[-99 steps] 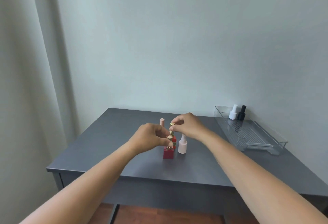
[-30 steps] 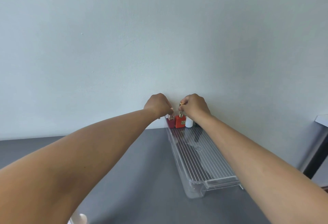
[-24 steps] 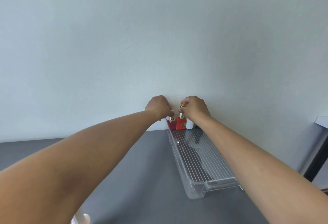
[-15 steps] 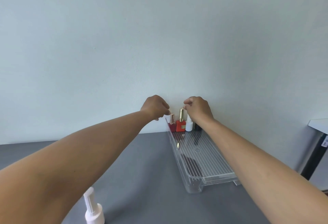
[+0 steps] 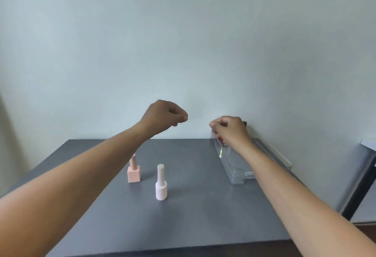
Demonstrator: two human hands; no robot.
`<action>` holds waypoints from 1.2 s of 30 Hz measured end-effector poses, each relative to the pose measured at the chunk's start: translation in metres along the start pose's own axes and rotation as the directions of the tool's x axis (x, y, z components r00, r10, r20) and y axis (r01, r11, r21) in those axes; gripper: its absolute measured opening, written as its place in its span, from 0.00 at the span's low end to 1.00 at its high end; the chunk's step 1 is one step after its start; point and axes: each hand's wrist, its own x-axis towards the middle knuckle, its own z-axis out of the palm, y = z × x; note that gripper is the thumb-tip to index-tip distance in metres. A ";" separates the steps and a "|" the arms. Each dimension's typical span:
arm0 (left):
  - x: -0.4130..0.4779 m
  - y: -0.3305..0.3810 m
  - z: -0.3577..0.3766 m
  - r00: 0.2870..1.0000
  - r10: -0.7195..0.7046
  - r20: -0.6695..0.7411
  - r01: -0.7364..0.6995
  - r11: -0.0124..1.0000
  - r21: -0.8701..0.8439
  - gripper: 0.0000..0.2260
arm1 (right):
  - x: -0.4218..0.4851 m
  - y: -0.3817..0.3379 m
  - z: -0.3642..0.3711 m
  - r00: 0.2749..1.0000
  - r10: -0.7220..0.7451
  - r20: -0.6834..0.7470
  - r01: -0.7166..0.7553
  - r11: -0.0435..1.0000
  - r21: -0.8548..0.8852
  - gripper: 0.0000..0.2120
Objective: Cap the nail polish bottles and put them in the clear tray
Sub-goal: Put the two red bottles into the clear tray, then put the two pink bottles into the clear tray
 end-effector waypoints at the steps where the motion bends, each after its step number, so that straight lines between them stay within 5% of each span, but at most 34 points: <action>1: -0.012 -0.005 -0.008 1.000 -0.004 -0.011 0.004 1.000 -0.001 0.02 | -0.012 -0.005 0.007 0.999 0.000 0.034 0.000 1.000 0.002 0.05; 8: -0.074 -0.061 -0.053 0.992 -0.090 -0.086 0.094 0.995 0.046 0.04 | -0.069 -0.029 0.057 0.959 -0.013 0.284 0.025 0.999 -0.039 0.07; 12: -0.092 -0.095 -0.061 0.982 -0.184 -0.048 0.187 0.980 0.071 0.11 | -0.086 -0.033 0.084 0.931 0.018 0.365 0.030 0.992 -0.126 0.16; 18: -0.099 -0.121 -0.055 0.965 -0.257 -0.049 0.260 0.963 0.065 0.18 | -0.096 -0.034 0.104 0.937 0.026 0.348 0.044 0.980 -0.192 0.14; 26: -0.102 -0.128 -0.040 0.963 -0.260 -0.069 0.264 0.963 0.056 0.04 | -0.099 -0.028 0.109 0.948 0.030 0.317 0.051 0.969 -0.243 0.07; 36: -0.102 -0.115 -0.034 0.969 -0.231 -0.090 0.238 0.967 0.087 0.06 | -0.097 -0.023 0.096 0.950 0.044 0.311 0.011 0.985 -0.172 0.05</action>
